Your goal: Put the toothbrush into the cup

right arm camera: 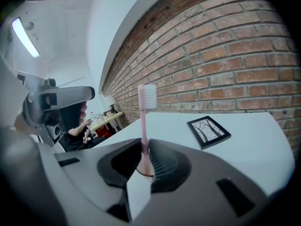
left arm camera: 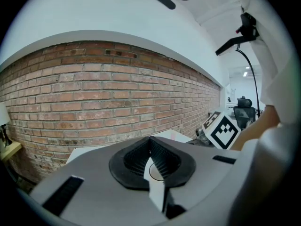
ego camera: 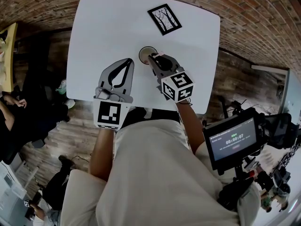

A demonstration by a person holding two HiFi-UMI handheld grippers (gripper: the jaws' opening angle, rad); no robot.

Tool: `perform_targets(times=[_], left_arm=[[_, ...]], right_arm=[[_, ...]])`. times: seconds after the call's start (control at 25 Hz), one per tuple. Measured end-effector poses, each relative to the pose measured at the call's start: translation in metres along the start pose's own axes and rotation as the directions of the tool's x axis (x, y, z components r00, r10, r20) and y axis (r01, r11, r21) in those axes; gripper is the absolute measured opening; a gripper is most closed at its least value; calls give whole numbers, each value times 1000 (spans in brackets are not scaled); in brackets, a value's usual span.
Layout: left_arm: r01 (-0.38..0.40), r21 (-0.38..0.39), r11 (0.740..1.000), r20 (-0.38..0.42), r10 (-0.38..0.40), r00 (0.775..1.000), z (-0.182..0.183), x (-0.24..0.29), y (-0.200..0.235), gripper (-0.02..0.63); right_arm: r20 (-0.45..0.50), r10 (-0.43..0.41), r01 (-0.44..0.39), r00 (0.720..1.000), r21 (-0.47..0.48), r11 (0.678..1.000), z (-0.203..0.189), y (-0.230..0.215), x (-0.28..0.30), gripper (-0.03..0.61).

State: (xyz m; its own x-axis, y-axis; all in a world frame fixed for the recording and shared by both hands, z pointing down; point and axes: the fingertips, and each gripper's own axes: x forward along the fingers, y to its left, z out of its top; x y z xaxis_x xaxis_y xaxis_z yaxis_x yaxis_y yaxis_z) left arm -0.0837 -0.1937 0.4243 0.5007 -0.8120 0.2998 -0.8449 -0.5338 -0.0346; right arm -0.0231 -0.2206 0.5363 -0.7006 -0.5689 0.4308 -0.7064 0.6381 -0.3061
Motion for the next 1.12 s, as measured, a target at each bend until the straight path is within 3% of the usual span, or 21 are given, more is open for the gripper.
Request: perform_targets(times=[0.64, 1.12], left_arm=[[20, 11, 1000, -8, -20, 1000, -4, 5, -7, 6], [30, 15, 999, -9, -30, 1000, -5, 7, -10, 8]], right_arm=[[-47, -19, 21, 999, 26, 999, -25, -9, 1, 54], [-74, -27, 26, 997, -15, 1000, -35, -9, 4, 54]])
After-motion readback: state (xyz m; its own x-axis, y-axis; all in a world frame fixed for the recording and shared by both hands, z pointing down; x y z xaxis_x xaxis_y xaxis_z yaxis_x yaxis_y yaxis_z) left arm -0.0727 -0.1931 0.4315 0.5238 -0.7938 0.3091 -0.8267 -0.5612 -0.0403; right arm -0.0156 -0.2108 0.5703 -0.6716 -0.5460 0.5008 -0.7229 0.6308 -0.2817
